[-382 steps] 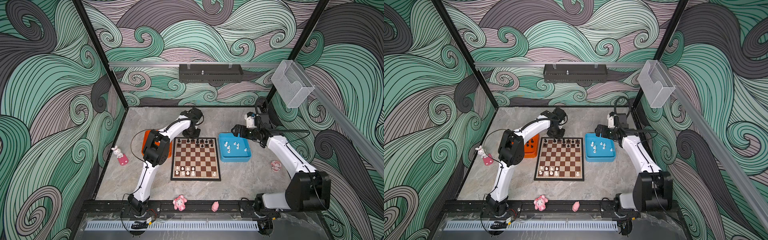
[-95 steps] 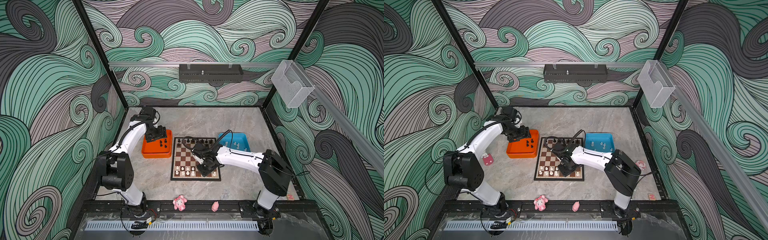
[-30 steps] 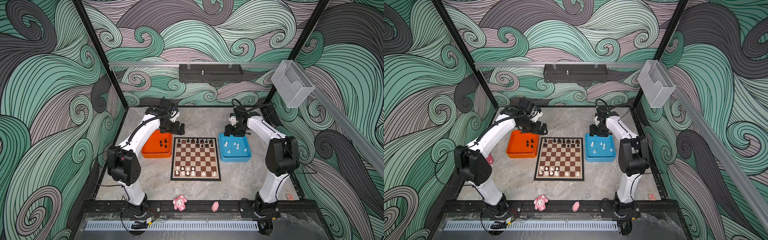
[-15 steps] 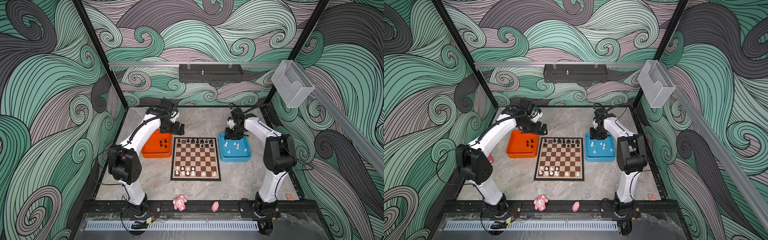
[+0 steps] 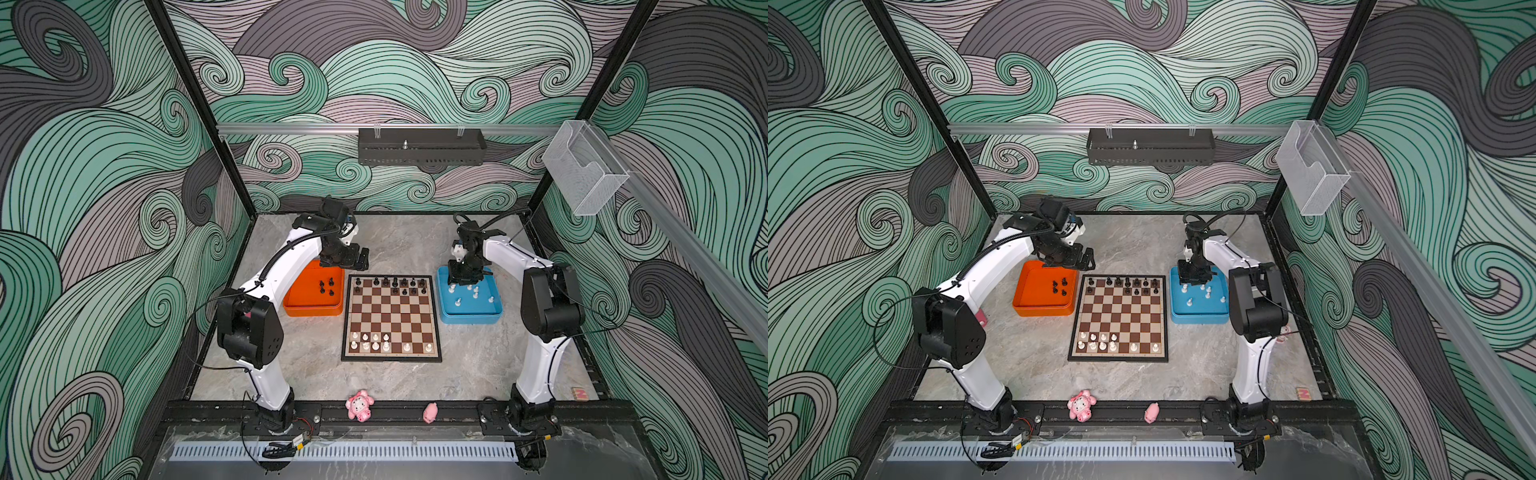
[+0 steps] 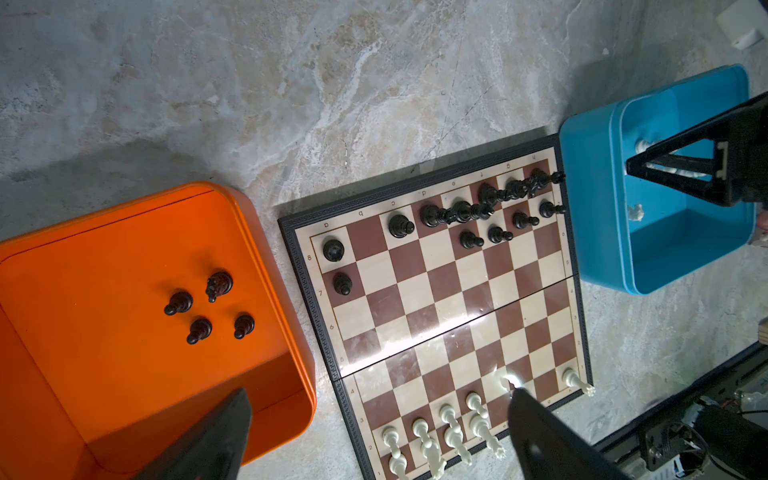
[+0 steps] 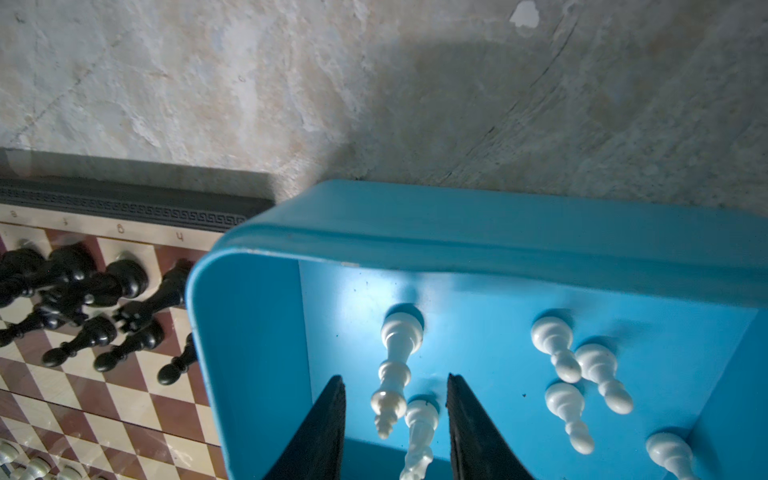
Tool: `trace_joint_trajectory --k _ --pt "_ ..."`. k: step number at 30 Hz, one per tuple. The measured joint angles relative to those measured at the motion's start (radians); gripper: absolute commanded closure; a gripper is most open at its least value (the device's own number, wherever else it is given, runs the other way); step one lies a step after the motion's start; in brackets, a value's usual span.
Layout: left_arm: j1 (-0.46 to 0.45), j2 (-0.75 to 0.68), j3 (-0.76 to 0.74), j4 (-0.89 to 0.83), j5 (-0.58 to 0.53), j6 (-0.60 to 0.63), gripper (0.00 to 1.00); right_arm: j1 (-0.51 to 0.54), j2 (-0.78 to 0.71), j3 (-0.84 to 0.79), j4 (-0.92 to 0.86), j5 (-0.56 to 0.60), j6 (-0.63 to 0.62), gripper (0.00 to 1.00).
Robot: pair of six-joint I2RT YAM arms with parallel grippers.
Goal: Set up the chess pieces on the board
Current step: 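Lower the right gripper into the blue bin and grasp a tall white piece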
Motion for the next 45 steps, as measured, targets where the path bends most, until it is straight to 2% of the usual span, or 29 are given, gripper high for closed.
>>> trace_joint_trajectory --k 15,32,45 --pt "0.003 0.014 -0.006 -0.003 -0.001 0.0 0.01 0.005 0.008 0.0 -0.01 0.0 0.003 0.64" --pt "0.003 0.014 -0.006 -0.003 0.0 0.0 0.01 0.013 0.018 0.0 -0.023 -0.007 0.012 0.81" --pt "0.011 0.016 -0.025 0.004 0.002 -0.013 0.01 0.018 0.011 0.0 -0.044 0.012 0.011 0.87"
